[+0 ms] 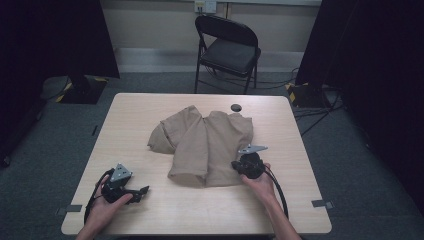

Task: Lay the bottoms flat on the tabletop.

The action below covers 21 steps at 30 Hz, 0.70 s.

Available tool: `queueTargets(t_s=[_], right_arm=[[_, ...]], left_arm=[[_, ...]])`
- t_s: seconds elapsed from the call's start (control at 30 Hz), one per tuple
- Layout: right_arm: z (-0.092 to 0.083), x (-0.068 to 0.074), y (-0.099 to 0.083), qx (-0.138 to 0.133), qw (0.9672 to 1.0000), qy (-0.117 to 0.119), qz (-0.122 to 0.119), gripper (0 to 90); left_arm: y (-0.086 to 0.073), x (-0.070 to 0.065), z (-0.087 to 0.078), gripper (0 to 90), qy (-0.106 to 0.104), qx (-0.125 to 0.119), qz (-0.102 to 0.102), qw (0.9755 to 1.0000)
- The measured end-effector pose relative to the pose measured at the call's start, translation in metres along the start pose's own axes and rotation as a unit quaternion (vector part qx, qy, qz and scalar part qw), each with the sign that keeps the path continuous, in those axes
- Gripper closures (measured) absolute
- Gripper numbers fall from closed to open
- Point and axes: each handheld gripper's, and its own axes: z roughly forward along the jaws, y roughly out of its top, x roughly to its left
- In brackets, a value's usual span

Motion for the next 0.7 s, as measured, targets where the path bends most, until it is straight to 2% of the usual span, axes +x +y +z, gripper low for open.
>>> queueTargets(t_s=[0.17, 0.23, 0.3, 0.4, 0.43, 0.5, 0.57, 0.67, 0.7], right_arm=[[-0.012, 0.006, -0.016, -0.009, 0.9998, 0.016, 0.01, 90.0], [-0.018, 0.008, -0.023, -0.013, 0.9997, 0.019, 0.005, 90.0], [-0.022, 0.011, -0.024, -0.003, 0.9997, 0.022, 0.008, 88.8], [-0.023, 0.016, -0.021, 0.008, 0.9994, 0.03, -0.014, 70.9], [-0.02, 0.016, -0.017, 0.01, 0.9995, 0.023, -0.019, 67.8], [-0.016, 0.011, -0.002, -0.013, 0.9995, 0.024, -0.014, 57.7], [-0.011, 0.004, 0.021, -0.038, 0.9992, 0.011, -0.002, 42.5], [0.009, -0.009, 0.06, -0.041, 0.999, 0.008, 0.016, 31.9], [0.015, -0.012, 0.067, -0.041, 0.9989, 0.006, 0.019, 30.0]], left_arm=[[0.0, 0.0, 0.0, 13.7, 0.0, 0.0, 0.0, 1.0], [0.0, 0.0, 0.0, 13.7, 0.0, 0.0, 0.0, 1.0], [0.0, 0.0, 0.0, 13.7, 0.0, 0.0, 0.0, 1.0], [0.0, 0.0, 0.0, 13.7, 0.0, 0.0, 0.0, 1.0], [0.0, 0.0, 0.0, 13.7, 0.0, -0.002, -0.003, 1.0], [0.0, 0.0, 0.001, 13.3, -0.001, -0.002, -0.002, 1.0], [0.001, 0.0, 0.001, 13.0, -0.002, -0.001, -0.002, 1.0], [0.001, 0.0, 0.001, 12.8, -0.002, -0.001, -0.002, 1.0], [0.001, 0.0, 0.001, 12.8, -0.002, -0.001, -0.001, 1.0]])
